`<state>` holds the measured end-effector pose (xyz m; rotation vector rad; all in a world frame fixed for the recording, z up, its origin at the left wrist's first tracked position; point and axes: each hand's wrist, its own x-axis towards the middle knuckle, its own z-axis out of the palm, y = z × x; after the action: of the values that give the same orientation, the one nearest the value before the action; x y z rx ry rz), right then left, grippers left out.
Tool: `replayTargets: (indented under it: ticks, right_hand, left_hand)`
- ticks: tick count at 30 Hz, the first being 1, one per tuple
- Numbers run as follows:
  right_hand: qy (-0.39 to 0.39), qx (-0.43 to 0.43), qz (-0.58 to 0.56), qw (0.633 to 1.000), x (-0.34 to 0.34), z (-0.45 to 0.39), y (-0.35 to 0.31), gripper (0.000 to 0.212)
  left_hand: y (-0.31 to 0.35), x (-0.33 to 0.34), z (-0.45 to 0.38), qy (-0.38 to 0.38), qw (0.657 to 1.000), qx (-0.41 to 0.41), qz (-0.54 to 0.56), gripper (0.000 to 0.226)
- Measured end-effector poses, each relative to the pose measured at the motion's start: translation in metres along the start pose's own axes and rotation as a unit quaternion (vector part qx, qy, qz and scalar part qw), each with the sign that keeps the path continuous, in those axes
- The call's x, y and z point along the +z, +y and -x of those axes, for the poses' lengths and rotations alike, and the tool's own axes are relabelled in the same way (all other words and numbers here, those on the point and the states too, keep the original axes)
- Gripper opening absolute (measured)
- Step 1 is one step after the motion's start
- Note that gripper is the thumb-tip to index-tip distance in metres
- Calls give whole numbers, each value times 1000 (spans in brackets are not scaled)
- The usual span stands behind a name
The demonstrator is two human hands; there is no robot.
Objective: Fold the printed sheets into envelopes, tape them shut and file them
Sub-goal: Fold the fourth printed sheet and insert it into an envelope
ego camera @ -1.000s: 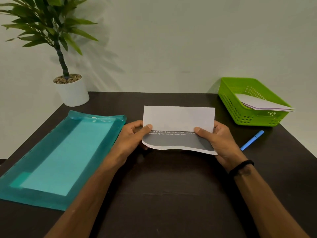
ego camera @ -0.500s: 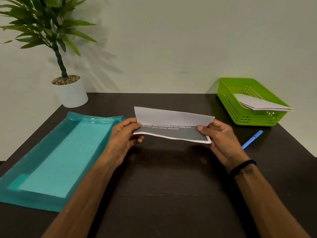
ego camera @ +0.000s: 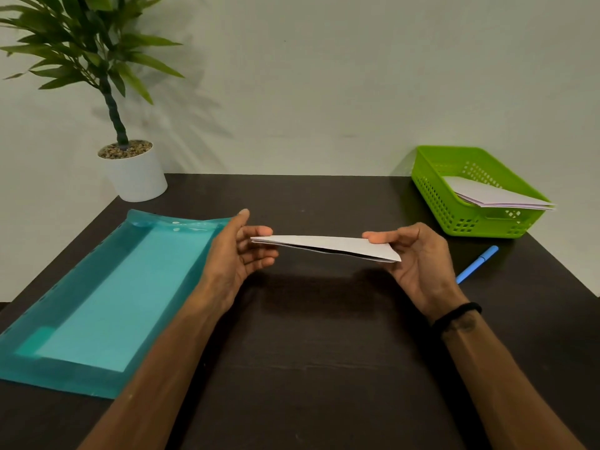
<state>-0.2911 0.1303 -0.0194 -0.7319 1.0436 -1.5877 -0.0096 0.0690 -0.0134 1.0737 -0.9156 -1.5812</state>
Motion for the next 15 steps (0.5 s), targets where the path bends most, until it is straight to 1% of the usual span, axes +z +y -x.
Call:
replayTargets:
  ticks: [2,3,5,6,9,10,11,12,14,15]
  right_hand:
    - [11,-16,51,998,1,0,3,17]
    - [13,-37,89,995,1,0,5,13]
    - [17,-78,166,983,-1,1,9,14]
    - [21,-90,196,976,-1,3,10,18]
    - [22,-143,287,947,-1,5,7,25]
    - [21,-167,322,932,0,6,6,25]
    - [22,-191,355,915,1,7,5,23]
    - [25,-215,387,896,2,7,6,21]
    - [32,-276,449,849,4,8,8,17]
    - [32,-308,471,826,5,9,10,16]
  left_hand:
    - [0,0,0,-1,1000,15,-7,41]
    - [-1,1,1,2,1000,28,-9,34]
    - [-2,2,2,7,998,58,-29,24]
    - [-2,2,3,2,997,68,-36,27]
    - [-3,1,4,-24,994,96,-41,44]
    - [-4,0,3,-16,988,126,-84,47]
    - [-4,-1,2,3,972,176,-157,47]
    - [-5,-2,1,20,942,235,-239,46]
    - [-8,-2,1,42,856,348,-380,40]
    - [-10,-2,1,47,811,397,-427,35]
